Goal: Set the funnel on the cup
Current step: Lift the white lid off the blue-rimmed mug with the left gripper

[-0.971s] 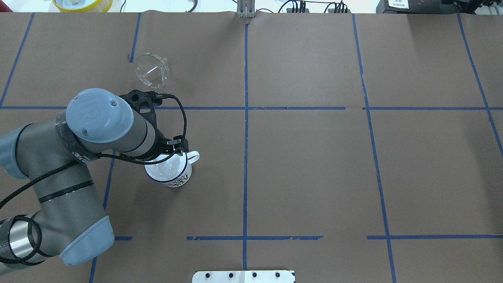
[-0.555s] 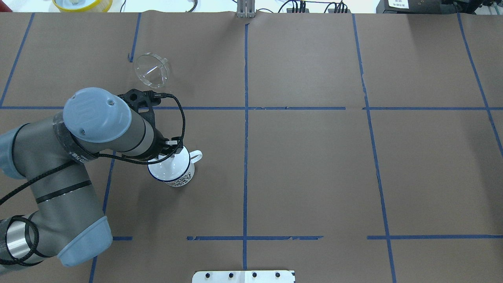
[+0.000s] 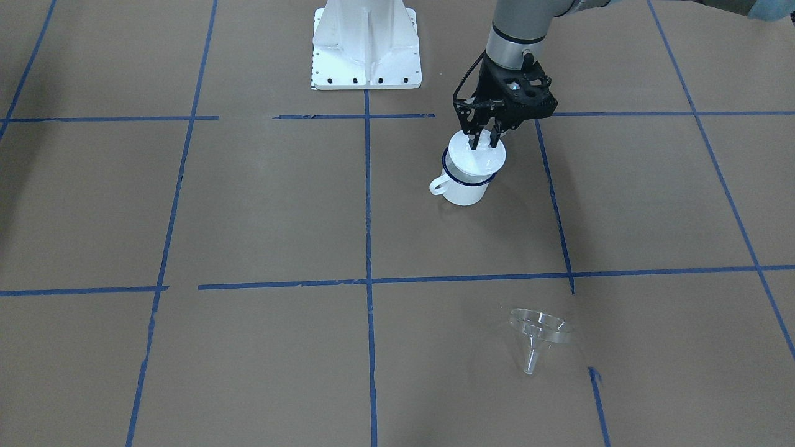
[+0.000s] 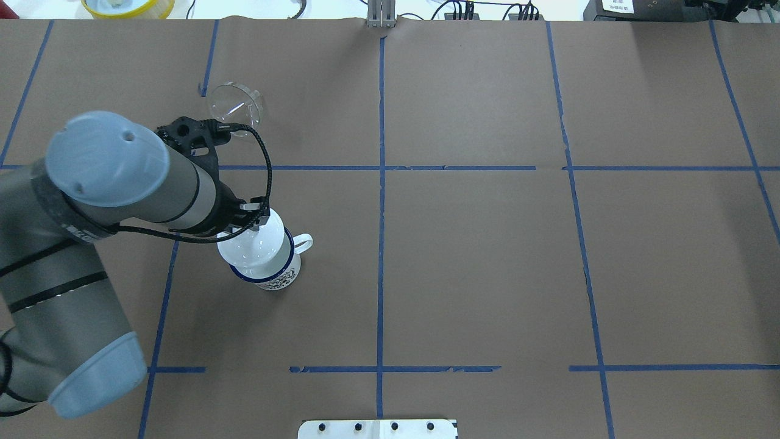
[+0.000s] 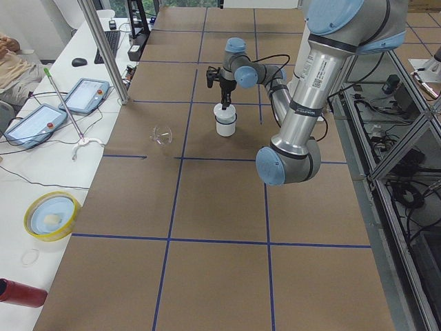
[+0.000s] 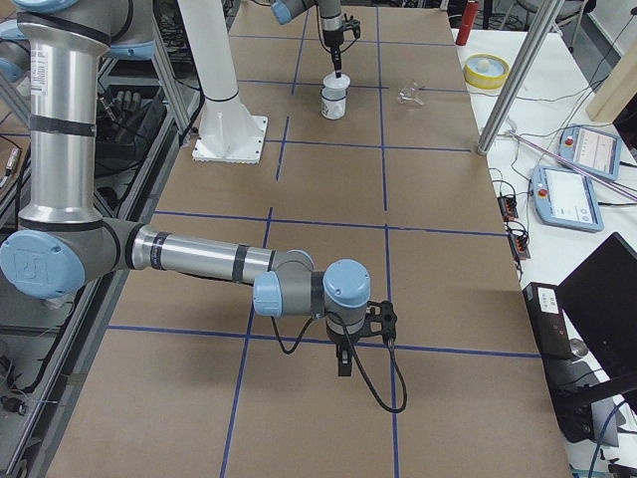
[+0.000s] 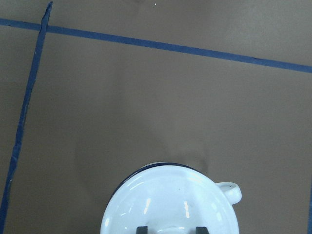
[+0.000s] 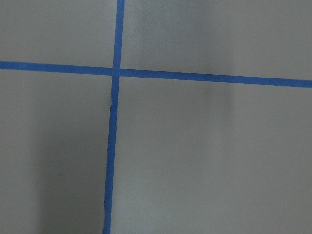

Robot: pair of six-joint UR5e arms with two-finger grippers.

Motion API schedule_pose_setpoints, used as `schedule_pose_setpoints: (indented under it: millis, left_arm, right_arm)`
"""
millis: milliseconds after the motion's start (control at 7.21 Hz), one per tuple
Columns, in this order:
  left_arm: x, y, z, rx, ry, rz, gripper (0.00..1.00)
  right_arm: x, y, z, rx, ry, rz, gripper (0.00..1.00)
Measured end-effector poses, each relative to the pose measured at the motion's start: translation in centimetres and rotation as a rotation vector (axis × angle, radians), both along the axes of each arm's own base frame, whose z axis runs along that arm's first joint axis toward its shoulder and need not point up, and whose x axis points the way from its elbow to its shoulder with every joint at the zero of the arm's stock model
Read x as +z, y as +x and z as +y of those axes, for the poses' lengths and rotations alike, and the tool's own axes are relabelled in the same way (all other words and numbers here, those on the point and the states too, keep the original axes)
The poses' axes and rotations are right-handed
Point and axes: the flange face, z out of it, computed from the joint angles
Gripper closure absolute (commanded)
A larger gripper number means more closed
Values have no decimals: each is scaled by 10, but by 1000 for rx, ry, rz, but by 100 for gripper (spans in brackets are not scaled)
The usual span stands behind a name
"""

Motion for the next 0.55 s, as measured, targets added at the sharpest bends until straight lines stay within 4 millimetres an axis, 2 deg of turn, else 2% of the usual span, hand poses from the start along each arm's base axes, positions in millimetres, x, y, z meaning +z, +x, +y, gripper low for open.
schedule_pose_setpoints:
  millis: [139, 277, 416, 555]
  left_arm:
    - [-8, -32, 12, 20, 47, 5, 100]
    - [-1, -63, 29, 39, 78, -2, 100]
    - [13, -85, 43, 55, 91, -20, 100]
    - [32, -94, 52, 70, 89, -40, 100]
  right_arm:
    - [0, 0, 0, 0, 0, 0, 0]
    - [0, 0, 0, 0, 0, 0, 0]
    - [0, 0, 0, 0, 0, 0, 0]
    - [0, 0, 0, 0, 0, 0, 0]
